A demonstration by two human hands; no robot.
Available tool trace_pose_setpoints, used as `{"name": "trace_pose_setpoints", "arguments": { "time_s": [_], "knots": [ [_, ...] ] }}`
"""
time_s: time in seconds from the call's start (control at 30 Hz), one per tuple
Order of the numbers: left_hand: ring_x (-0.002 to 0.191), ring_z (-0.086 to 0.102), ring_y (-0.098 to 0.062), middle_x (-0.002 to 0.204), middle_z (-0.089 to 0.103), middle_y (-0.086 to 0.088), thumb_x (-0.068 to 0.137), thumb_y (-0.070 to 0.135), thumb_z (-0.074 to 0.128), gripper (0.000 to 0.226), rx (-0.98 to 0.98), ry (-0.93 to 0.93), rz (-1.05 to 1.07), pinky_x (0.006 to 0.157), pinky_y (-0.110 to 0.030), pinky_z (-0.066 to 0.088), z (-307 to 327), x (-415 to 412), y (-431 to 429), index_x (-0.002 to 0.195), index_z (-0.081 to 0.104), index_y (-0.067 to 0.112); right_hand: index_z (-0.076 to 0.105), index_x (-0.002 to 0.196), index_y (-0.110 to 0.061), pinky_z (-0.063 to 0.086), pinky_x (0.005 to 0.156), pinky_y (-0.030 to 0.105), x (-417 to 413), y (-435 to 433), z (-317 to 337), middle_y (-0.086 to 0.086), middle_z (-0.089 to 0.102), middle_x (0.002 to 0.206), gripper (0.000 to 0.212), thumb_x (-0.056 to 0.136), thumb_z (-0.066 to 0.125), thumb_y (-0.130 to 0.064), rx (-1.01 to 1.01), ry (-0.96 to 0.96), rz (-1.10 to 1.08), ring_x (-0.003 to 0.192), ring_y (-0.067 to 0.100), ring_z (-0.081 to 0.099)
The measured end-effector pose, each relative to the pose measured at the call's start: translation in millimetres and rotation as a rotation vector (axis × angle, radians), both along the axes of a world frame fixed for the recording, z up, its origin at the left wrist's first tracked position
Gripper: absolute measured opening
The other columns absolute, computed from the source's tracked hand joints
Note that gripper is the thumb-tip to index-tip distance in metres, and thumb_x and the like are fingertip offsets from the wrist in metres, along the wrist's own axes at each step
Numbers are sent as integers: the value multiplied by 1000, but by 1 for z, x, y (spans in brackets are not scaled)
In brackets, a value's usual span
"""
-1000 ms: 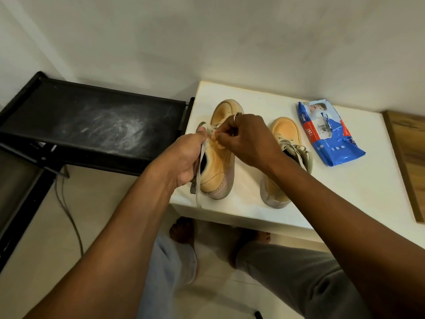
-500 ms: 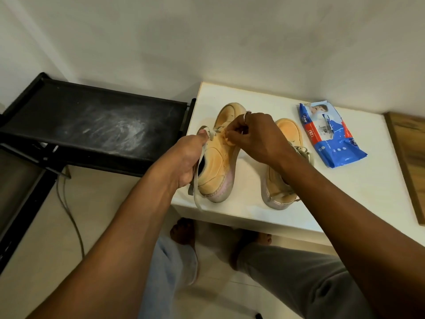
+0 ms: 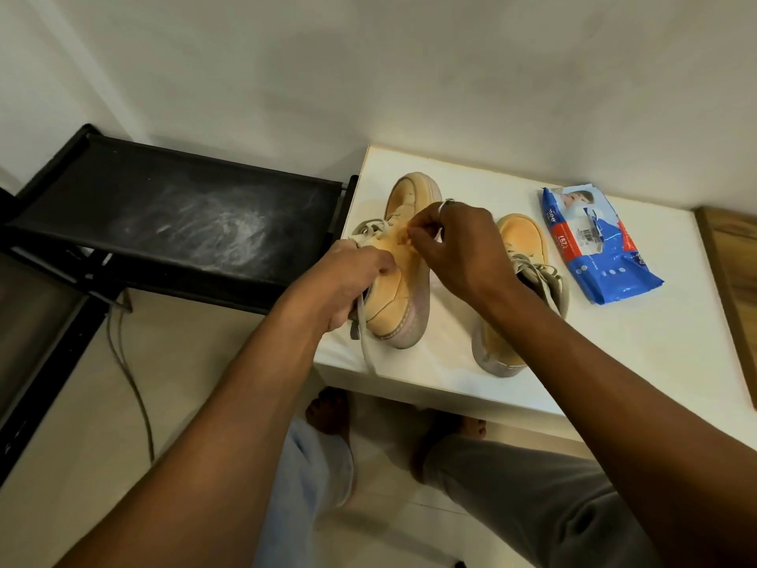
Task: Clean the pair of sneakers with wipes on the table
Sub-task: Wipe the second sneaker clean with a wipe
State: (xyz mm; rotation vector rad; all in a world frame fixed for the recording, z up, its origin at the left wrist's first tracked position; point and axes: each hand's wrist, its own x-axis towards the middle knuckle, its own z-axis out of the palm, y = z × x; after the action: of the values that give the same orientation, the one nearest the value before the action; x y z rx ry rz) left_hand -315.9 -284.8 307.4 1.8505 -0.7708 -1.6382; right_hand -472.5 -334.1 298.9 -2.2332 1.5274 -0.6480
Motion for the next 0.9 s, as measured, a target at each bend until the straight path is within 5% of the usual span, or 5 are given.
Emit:
{"name": "trace_pose_setpoints", "arguments": {
  "time_s": [0.2, 0.4, 0.5, 0.63, 0.9],
  "knots": [
    [96, 60, -29, 107, 63, -11, 83, 20, 64, 39, -17, -27, -14, 77, -37, 49, -1, 3, 1, 121, 58, 13, 74, 107, -18, 51, 71, 26, -6, -9, -1, -3, 71, 94, 21, 93, 63, -29, 63, -26, -18, 81, 10, 61],
    [95, 62, -25, 106, 64, -7, 93, 24, 66, 32, -7, -15, 5, 77, -37, 52, -2, 1, 0, 122, 56, 15, 75, 107, -19, 56, 74, 34, -6, -6, 1, 0, 74, 94, 20, 92, 64, -26, 108, 25, 78, 80, 12, 65],
    [100, 65, -27, 110, 67, -7, 93, 33, 70, 41, -33, -21, 37, 92, -46, 55, -6, 1, -1, 127, 57, 14, 75, 107, -19, 55, 72, 25, -6, -2, 7, -5, 72, 94, 20, 91, 67, -29, 193, 13, 131, 80, 7, 65],
    [100, 69, -30, 111, 70, -9, 87, 31, 78, 45, -43, -34, 48, 95, -51, 56, -7, 0, -3, 124, 60, 12, 75, 100, -22, 54, 68, 21, -7, 1, 10, -13, 69, 84, 15, 88, 72, -29, 322, 7, 213, 76, 4, 65],
    [104, 64, -29, 115, 65, -7, 93, 21, 72, 40, -11, -74, 17, 93, -48, 54, -11, 3, -5, 127, 53, 16, 75, 103, -18, 40, 61, 16, -13, -8, 3, -2, 71, 90, 19, 92, 65, -29, 42, 4, -31, 74, 9, 58]
  ]
}}
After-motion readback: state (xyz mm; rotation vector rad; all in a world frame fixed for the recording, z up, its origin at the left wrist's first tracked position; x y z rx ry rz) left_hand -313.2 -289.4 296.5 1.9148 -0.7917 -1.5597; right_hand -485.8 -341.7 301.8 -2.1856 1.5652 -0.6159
